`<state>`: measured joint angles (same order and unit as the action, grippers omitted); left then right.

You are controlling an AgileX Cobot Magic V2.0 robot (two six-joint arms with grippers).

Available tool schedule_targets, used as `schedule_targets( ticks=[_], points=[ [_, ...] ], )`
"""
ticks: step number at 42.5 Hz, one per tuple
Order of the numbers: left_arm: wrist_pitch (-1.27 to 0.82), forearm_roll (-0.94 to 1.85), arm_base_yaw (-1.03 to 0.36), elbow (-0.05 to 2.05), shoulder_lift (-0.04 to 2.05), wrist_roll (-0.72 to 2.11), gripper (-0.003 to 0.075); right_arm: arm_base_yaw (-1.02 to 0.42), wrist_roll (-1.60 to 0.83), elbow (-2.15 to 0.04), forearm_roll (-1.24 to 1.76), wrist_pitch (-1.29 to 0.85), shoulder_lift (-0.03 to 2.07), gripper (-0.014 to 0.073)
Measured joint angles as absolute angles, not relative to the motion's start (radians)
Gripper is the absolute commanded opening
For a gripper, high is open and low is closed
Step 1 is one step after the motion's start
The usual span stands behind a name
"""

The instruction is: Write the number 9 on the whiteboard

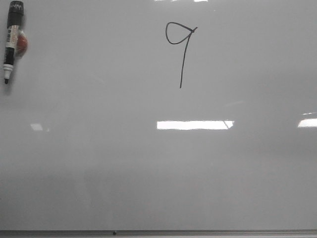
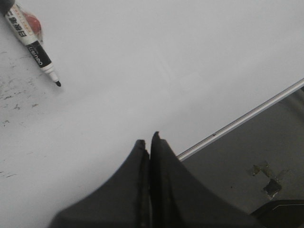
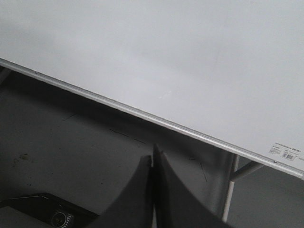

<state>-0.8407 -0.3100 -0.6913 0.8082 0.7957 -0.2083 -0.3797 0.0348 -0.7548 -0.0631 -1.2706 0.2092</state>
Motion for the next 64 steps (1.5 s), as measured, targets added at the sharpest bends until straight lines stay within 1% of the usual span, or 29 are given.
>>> schedule_targets(
  ticks=[19, 23, 27, 37, 49, 57, 64],
  points=[
    [-0.829, -0.308, -0.689, 0.808, 0.787, -0.210, -0.0019, -0.380, 0.037, -0.755, -0.063, -1.271, 0.209, -0.0068],
    [-0.765, -0.308, -0.653, 0.790, 0.747, -0.210, -0.0019, -0.378, 0.037, -0.755, -0.063, -1.271, 0.209, -0.0068],
    [-0.675, -0.289, -0.576, 0.750, 0.677, -0.210, -0.0019, -0.378, 0.037, -0.755, -0.063, -1.271, 0.209, -0.0068],
    [-0.512, -0.149, -0.354, 0.560, 0.442, -0.182, -0.0019, -0.378, 0.037, -0.755, -0.063, -1.272, 0.209, -0.0068],
    [-0.344, -0.130, -0.189, 0.260, 0.118, -0.159, -0.0019, -0.378, 0.037, -0.755, -0.063, -1.272, 0.209, -0.0068],
    [-0.268, -0.130, -0.121, 0.110, -0.001, -0.159, -0.0019, -0.378, 0.037, -0.755, -0.063, -1.272, 0.209, -0.0068],
    [-0.197, -0.130, -0.116, 0.044, -0.005, -0.159, -0.0019, -0.378, 0.037, -0.755, -0.063, -1.272, 0.209, -0.0068]
  ],
)
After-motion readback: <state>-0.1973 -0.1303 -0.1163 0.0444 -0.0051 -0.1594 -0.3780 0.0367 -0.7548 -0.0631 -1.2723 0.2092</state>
